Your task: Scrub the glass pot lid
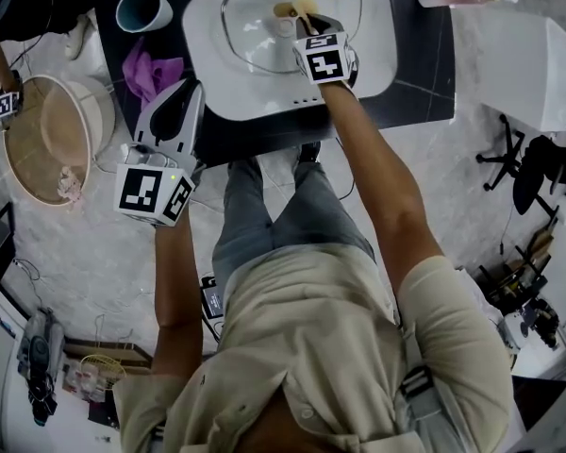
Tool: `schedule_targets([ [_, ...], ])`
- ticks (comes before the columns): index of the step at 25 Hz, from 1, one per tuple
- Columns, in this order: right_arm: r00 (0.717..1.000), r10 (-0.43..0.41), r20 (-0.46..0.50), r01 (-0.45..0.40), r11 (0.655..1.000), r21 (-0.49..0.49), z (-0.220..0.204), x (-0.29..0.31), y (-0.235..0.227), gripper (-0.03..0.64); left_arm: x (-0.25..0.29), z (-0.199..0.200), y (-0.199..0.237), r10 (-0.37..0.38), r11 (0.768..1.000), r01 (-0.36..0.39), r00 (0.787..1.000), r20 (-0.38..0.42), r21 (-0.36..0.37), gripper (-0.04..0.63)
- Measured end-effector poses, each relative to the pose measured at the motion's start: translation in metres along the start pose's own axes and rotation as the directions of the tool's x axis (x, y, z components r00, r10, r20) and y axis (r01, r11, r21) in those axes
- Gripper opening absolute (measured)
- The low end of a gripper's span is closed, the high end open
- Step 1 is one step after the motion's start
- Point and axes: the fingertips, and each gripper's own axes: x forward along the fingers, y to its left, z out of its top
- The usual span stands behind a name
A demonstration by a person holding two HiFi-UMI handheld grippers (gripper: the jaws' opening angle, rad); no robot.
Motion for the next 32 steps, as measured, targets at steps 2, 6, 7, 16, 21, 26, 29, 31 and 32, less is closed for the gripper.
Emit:
schedule_targets([
  [2, 0.999, 0.036, 0.002, -0.036, 0.999, -0.018, 0.005, 0.006, 0.029, 0.044, -0.004, -0.001, 0.004, 0.005, 1.0, -0.005, 1.0, 0.005, -0.005, 0.026],
  [6, 0.987, 0.161, -0.011, -0.162, 0.983, -0.083, 0.014, 0.016, 0.1, 0.044, -0.01, -0.002, 0.011, 0.014, 1.0, -0.014, 1.0, 0.013, -0.015, 0.026],
  [7, 0.98, 0.199, -0.02, -0.2, 0.974, -0.103, 0.015, 0.018, 0.12, 0.044, -0.012, -0.002, 0.014, 0.017, 1.0, -0.017, 1.0, 0.014, -0.017, 0.026],
  [16, 0.974, 0.224, -0.028, -0.225, 0.97, -0.092, 0.016, 0.022, 0.154, 0.044, -0.022, -0.003, 0.028, 0.031, 0.999, -0.03, 0.999, 0.029, -0.032, 0.026],
  [21, 0.974, 0.227, -0.026, -0.228, 0.97, -0.081, 0.015, 0.021, 0.153, 0.044, -0.02, -0.003, 0.026, 0.023, 0.999, -0.022, 0.999, 0.029, -0.03, 0.026],
  [26, 0.972, 0.232, -0.029, -0.233, 0.97, -0.068, 0.012, 0.018, 0.146, 0.044, -0.013, -0.001, 0.02, 0.013, 1.0, -0.013, 1.0, 0.027, -0.025, 0.026],
  [29, 0.975, 0.221, -0.038, -0.222, 0.974, -0.043, 0.006, 0.016, 0.132, 0.044, -0.007, -0.001, 0.013, 0.002, 1.0, -0.002, 1.0, 0.023, -0.02, 0.026],
  [31, 0.981, 0.191, -0.039, -0.192, 0.981, -0.005, 0.002, 0.014, 0.112, 0.044, -0.003, 0.0, 0.008, -0.004, 1.0, 0.005, 1.0, 0.021, -0.017, 0.026],
  [32, 0.984, 0.176, -0.043, -0.174, 0.984, 0.031, -0.001, 0.013, 0.099, 0.044, -0.001, 0.002, 0.006, -0.008, 1.0, 0.008, 1.0, 0.022, -0.015, 0.026],
])
